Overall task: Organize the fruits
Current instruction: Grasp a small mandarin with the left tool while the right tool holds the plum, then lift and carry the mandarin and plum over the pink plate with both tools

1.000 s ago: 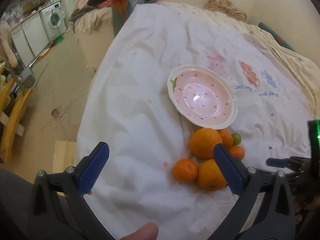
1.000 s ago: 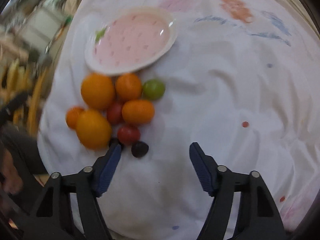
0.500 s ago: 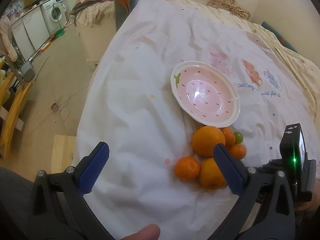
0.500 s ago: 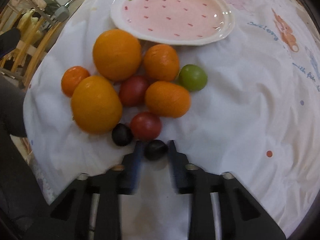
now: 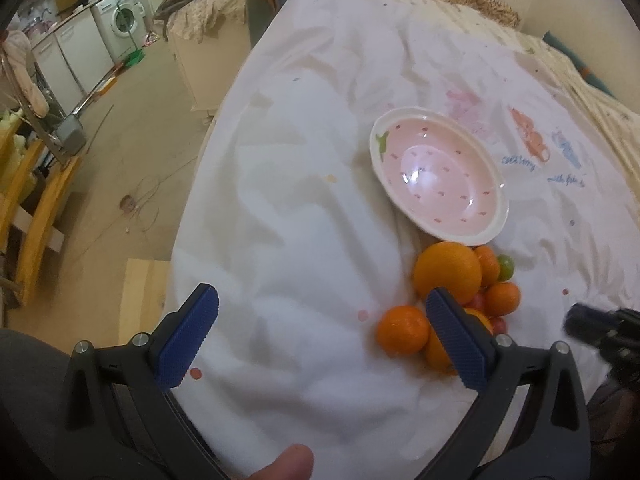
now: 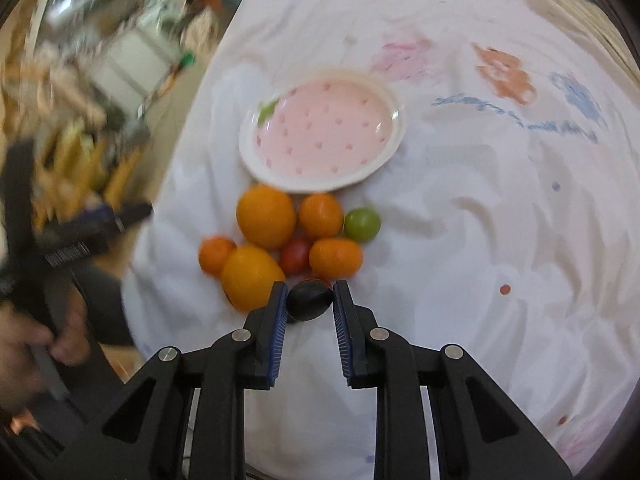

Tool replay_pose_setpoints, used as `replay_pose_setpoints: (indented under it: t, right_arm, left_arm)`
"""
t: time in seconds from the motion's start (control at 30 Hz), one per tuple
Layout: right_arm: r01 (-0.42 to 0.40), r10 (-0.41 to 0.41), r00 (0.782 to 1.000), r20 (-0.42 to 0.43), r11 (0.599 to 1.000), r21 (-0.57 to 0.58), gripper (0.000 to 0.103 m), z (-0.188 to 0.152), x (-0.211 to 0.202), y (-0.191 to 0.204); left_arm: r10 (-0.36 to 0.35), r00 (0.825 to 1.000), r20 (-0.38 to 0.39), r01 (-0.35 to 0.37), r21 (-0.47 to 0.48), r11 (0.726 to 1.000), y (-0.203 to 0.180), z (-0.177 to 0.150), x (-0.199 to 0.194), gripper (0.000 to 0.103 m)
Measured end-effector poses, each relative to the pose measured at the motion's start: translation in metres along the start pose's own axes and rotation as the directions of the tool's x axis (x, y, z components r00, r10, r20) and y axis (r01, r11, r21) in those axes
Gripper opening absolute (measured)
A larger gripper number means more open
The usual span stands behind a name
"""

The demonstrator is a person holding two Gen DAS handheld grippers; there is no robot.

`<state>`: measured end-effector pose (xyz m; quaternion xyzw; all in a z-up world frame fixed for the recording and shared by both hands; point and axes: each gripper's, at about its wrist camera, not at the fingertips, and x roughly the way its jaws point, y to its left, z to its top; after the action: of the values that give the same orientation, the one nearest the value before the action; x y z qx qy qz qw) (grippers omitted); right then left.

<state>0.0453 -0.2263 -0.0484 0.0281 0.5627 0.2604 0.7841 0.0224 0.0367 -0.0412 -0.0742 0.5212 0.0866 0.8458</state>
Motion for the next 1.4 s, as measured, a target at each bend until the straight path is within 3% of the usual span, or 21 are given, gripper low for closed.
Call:
replay_pose_setpoints:
  t: [0.13,0.2,0.27,0.3,0.4,0.43,0.53,0.63,0.73,0.87,0.9,0.97,1.1,1.17,1.27,1.4]
  right_arm:
    - [0.004,-0.007,0.998,0.055,0.999,0.049,0.024,-0.003,-0.007,-0.008]
    - [0.001,-0.006,0.998,0.065,0.997,0.073,0.024,0.0,-0.011,-0.011]
    - [0.006,-0.013,0.997,0.074,0.995,0.097,0.024,0.001,-0.011,-0.019]
    - [0.004,-0.012,0.997,0.073,0.994,0.105,0.024,0.002,-0.013,-0.021]
    - [0.006,-0.014,0.997,0.071,0.994,0.112,0.024,0.002,-0.011,-0.023]
    - [0.007,-0.015,0.997,0.071,0.994,0.112,0.024,0.002,-0.011,-0.024]
    - [0.01,-0.02,0.997,0.079,0.994,0.113,0.024,0.003,-0.014,-0.024]
    - [0.016,-0.026,0.995,0.092,0.993,0.114,0.024,0.003,-0.017,-0.024]
    - [0.025,-0.036,0.995,0.092,0.992,0.124,0.024,0.003,-0.018,-0.028]
    - [0.036,-0.048,0.995,0.084,0.99,0.136,0.024,0.004,-0.017,-0.032]
    - [0.038,-0.05,0.995,0.083,0.99,0.134,0.024,0.004,-0.016,-0.033]
    - [0.049,-0.059,0.995,0.08,0.991,0.127,0.024,0.005,-0.015,-0.032]
    - [0.058,-0.067,0.995,0.069,0.99,0.13,0.024,0.003,-0.013,-0.033]
    - [0.062,-0.071,0.995,0.067,0.991,0.122,0.024,0.004,-0.012,-0.032]
    - [0.063,-0.071,0.995,0.066,0.991,0.117,0.024,0.004,-0.011,-0.032]
    - [0.068,-0.075,0.995,0.06,0.991,0.115,0.024,0.004,-0.009,-0.031]
  left_arm:
    - [-0.01,0.998,-0.061,0.013,0.051,0.999,-0.005,0.004,0.005,0.102]
    - [-0.015,0.992,-0.126,0.032,0.136,0.99,-0.014,0.01,0.009,0.102]
    - [-0.022,0.979,-0.205,0.074,0.255,0.964,-0.027,0.013,0.015,0.102]
    - [-0.012,0.97,-0.244,0.092,0.32,0.943,-0.034,0.014,0.018,0.102]
    - [0.043,0.94,-0.338,0.147,0.518,0.843,-0.055,0.01,0.029,0.102]
    - [0.07,0.932,-0.355,0.164,0.587,0.793,-0.063,0.005,0.034,0.102]
    - [0.126,0.921,-0.367,0.188,0.706,0.683,-0.08,-0.006,0.045,0.099]
    - [0.158,0.901,-0.405,0.229,0.752,0.618,-0.095,-0.013,0.06,0.092]
    - [0.174,0.898,-0.405,0.243,0.783,0.572,-0.107,-0.018,0.07,0.091]
    - [0.185,0.898,-0.399,0.269,0.832,0.486,-0.118,-0.03,0.078,0.087]
    - [0.191,0.895,-0.402,0.275,0.836,0.475,-0.119,-0.032,0.081,0.083]
    - [0.208,0.889,-0.407,0.279,0.844,0.459,-0.121,-0.036,0.085,0.064]
    - [0.205,0.895,-0.395,0.28,0.857,0.433,-0.125,-0.041,0.087,0.04]
    - [0.199,0.894,-0.402,0.285,0.852,0.439,-0.13,-0.037,0.084,0.039]
    - [0.195,0.894,-0.402,0.292,0.856,0.427,-0.125,-0.039,0.079,0.038]
    - [0.184,0.896,-0.404,0.282,0.838,0.466,-0.12,-0.036,0.076,0.038]
